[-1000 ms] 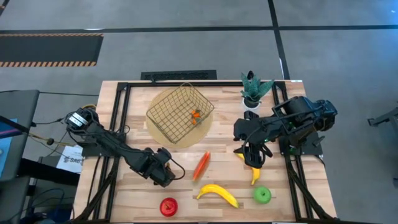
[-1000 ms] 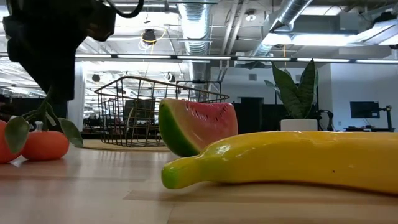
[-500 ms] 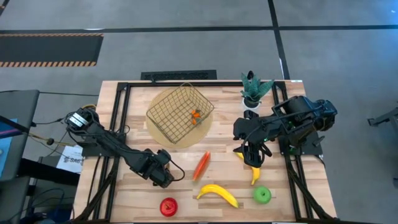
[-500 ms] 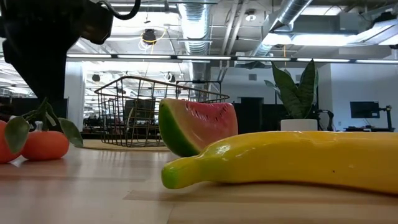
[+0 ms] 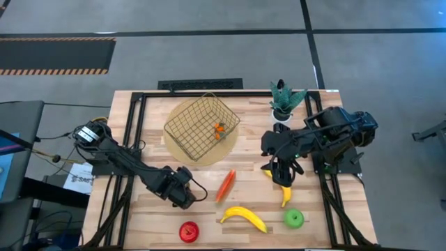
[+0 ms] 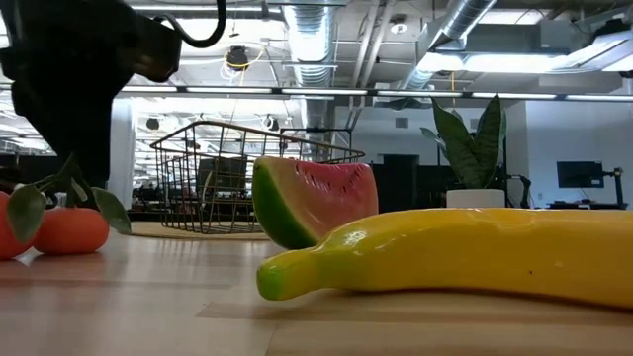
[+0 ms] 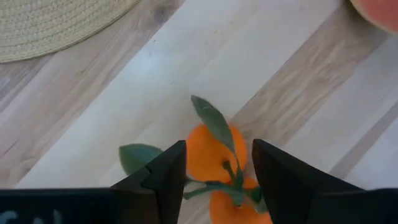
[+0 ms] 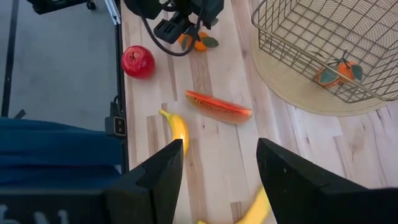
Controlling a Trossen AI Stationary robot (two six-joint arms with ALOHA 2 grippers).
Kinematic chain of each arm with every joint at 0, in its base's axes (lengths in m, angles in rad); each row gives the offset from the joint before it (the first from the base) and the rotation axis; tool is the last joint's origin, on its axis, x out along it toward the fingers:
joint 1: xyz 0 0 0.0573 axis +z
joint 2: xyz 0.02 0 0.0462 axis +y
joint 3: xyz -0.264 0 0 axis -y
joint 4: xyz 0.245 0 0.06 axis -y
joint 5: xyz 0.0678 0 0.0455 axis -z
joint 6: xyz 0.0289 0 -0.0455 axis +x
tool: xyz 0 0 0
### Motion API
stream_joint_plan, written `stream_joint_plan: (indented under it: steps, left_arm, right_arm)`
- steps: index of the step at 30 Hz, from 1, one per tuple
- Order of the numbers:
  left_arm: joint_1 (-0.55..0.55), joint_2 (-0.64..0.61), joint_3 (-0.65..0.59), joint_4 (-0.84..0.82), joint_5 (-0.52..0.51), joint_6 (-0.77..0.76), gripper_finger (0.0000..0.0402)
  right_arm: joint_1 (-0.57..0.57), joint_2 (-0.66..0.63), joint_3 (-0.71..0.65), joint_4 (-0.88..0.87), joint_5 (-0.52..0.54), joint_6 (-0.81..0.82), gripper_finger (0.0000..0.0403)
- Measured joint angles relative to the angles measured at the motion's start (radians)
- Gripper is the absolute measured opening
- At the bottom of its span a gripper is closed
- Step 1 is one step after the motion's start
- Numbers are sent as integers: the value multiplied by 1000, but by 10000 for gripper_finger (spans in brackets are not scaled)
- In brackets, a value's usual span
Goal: Build produce basket
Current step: Put the yellow tangerine into the wire basket
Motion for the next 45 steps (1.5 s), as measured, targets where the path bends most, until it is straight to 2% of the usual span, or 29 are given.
stream_joint_plan:
  steps: [7,12,16,22,27,30,34,39,45]
  left_arm:
    - [0,0,0,6,19,19,14]
    - [0,0,10,14,17,28,2]
    - [1,-25,102,-21,-17,91,0]
    - [3,-59,375,-368,-151,160,0]
    - [37,-62,617,-639,-320,269,0]
    - [111,-62,714,-695,-382,386,0]
    - [261,-63,771,-651,-377,624,0]
    - [475,-60,737,-506,-226,937,0]
    - [685,-60,604,-364,-87,1156,0]
  right_arm:
    - [0,0,0,0,0,2,223]
    - [0,0,0,0,10,1,223]
    - [0,0,0,0,25,1,223]
    - [-1,0,0,0,26,1,223]
    - [-5,0,0,0,33,-1,223]
    - [-13,0,0,0,39,-1,223]
    - [-34,0,0,0,62,-1,223]
    - [-63,-6,0,0,80,-1,223]
    - [-84,-7,15,8,82,-1,223]
